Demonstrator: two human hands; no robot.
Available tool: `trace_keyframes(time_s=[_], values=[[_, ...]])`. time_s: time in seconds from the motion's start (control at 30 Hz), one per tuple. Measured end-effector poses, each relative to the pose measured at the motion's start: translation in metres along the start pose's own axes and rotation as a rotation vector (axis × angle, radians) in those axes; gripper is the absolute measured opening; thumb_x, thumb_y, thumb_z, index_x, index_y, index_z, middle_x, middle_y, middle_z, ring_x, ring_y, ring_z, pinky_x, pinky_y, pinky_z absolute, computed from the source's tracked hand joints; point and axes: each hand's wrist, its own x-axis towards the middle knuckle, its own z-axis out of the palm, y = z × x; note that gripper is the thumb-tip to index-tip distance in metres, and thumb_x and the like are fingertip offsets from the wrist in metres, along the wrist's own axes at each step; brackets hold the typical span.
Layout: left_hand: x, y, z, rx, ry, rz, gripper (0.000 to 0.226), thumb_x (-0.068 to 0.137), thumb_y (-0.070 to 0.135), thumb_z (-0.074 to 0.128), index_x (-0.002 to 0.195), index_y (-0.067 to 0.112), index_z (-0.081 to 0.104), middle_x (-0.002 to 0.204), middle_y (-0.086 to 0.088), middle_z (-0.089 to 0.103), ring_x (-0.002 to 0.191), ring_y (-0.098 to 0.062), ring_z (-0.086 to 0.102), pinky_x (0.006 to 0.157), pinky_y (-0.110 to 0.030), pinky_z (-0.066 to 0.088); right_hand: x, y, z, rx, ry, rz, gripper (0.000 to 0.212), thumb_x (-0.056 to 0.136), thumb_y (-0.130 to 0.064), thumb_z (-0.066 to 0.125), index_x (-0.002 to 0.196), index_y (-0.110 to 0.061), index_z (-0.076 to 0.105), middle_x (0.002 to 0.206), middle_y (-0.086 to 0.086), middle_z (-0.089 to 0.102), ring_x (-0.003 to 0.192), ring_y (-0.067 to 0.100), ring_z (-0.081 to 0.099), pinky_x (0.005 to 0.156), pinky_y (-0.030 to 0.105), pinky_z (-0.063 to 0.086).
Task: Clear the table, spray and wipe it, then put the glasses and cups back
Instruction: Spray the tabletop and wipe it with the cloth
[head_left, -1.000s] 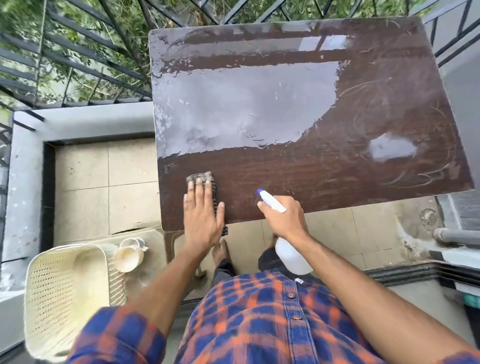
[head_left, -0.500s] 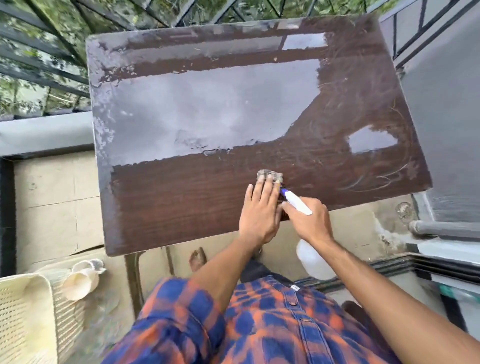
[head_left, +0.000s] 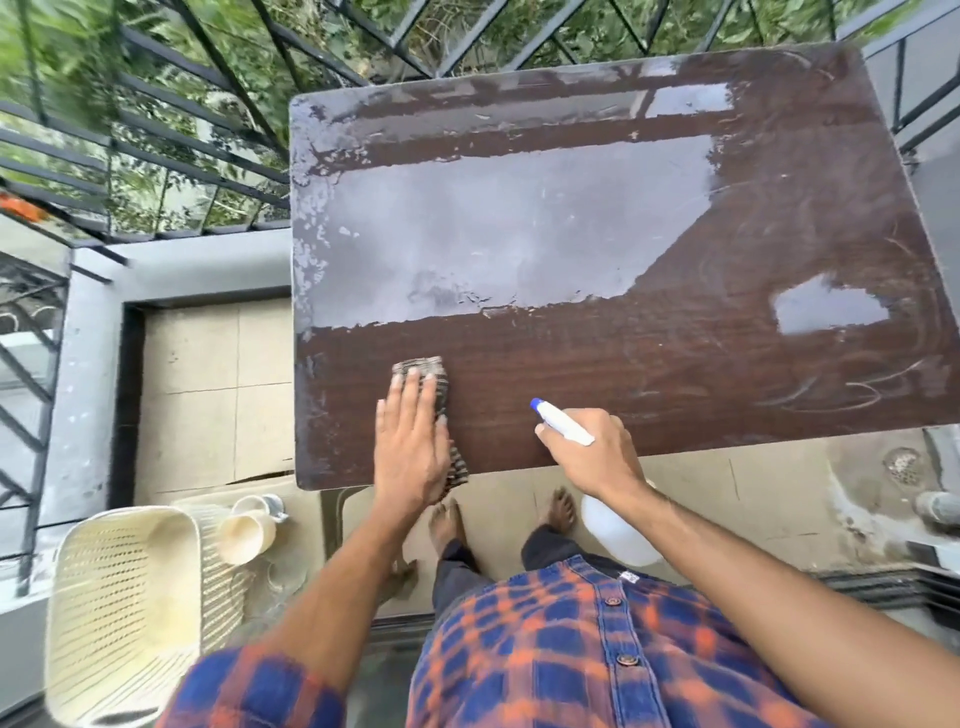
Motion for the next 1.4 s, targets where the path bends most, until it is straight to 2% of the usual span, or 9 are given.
trace_keyframes(time_s=[0.07, 0.2, 0.3, 0.5, 0.8, 1.07, 1.2, 1.4], values=[[-0.011, -0.041, -0.014, 0.013, 0.018, -0.087, 0.059, 0.101, 0.032, 0.031, 0.156, 0.011, 0.027, 0.163, -0.012, 0.024, 0.154, -0.026, 0.011, 0.123, -0.047, 0.016, -0.002, -0.016, 0.011, -0.004, -0.028, -0.033, 0.053, 0.093, -0.033, 0.069, 0.054, -0.017, 0.038, 0.05, -0.002, 0.044, 0.057, 0.028, 0.047, 0.058, 0.039, 0.034], [-0.027, -0.08, -0.028, 0.051, 0.016, -0.106, 0.06, 0.103, 0.033, 0.027, 0.157, 0.008, 0.02, 0.164, -0.014, 0.021, 0.154, -0.027, 0.009, 0.125, -0.043, 0.013, -0.007, -0.041, 0.033, -0.017, -0.069, -0.082, 0.05, 0.093, -0.033, 0.067, 0.055, -0.016, 0.039, 0.051, -0.003, 0.044, 0.055, 0.024, 0.046, 0.057, 0.038, 0.035], [-0.032, -0.082, -0.027, 0.026, 0.032, -0.142, 0.061, 0.103, 0.033, 0.028, 0.158, 0.009, 0.018, 0.165, -0.013, 0.019, 0.154, -0.027, 0.008, 0.124, -0.045, 0.014, -0.012, -0.058, 0.047, -0.038, -0.07, -0.105, 0.049, 0.093, -0.034, 0.067, 0.057, -0.015, 0.04, 0.052, -0.003, 0.046, 0.056, 0.025, 0.047, 0.057, 0.038, 0.037], [-0.03, -0.07, -0.026, -0.076, 0.123, -0.339, 0.06, 0.102, 0.031, 0.03, 0.156, 0.006, 0.025, 0.162, -0.016, 0.025, 0.152, -0.031, 0.015, 0.124, -0.045, 0.015, -0.01, -0.087, 0.058, -0.035, -0.03, -0.11, 0.054, 0.093, -0.032, 0.069, 0.054, -0.017, 0.035, 0.05, -0.003, 0.042, 0.054, 0.023, 0.043, 0.057, 0.038, 0.033], [0.005, -0.104, -0.035, -0.069, 0.124, -0.248, 0.059, 0.102, 0.029, 0.03, 0.154, 0.002, 0.027, 0.162, -0.019, 0.023, 0.152, -0.033, 0.013, 0.125, -0.044, 0.013, 0.012, -0.128, 0.067, 0.002, 0.035, -0.071, 0.05, 0.091, -0.034, 0.069, 0.058, -0.013, 0.037, 0.053, 0.0, 0.041, 0.058, 0.028, 0.042, 0.059, 0.039, 0.035], [0.092, -0.123, -0.05, 0.003, 0.095, -0.085, 0.061, 0.101, 0.024, 0.04, 0.155, 0.002, 0.022, 0.162, -0.02, 0.021, 0.152, -0.035, 0.011, 0.124, -0.046, 0.012, 0.017, -0.128, 0.069, 0.055, 0.075, 0.034, 0.052, 0.092, -0.035, 0.069, 0.058, -0.015, 0.036, 0.054, -0.003, 0.043, 0.057, 0.026, 0.044, 0.059, 0.038, 0.034], [0.138, -0.107, -0.052, 0.039, 0.057, -0.023, 0.061, 0.102, 0.027, 0.039, 0.155, 0.003, 0.023, 0.163, -0.019, 0.021, 0.152, -0.036, 0.011, 0.123, -0.051, 0.015, 0.016, -0.116, 0.062, 0.07, 0.112, 0.092, 0.051, 0.093, -0.035, 0.069, 0.058, -0.014, 0.039, 0.056, -0.001, 0.047, 0.061, 0.028, 0.047, 0.061, 0.039, 0.035], [0.158, -0.04, -0.038, -0.001, -0.032, 0.075, 0.063, 0.104, 0.029, 0.034, 0.158, 0.005, 0.014, 0.166, -0.015, 0.01, 0.154, -0.033, 0.002, 0.124, -0.051, 0.007, 0.015, -0.091, 0.043, 0.156, 0.172, 0.186, 0.048, 0.092, -0.035, 0.071, 0.06, -0.013, 0.044, 0.054, -0.004, 0.046, 0.056, 0.024, 0.047, 0.059, 0.037, 0.037]])
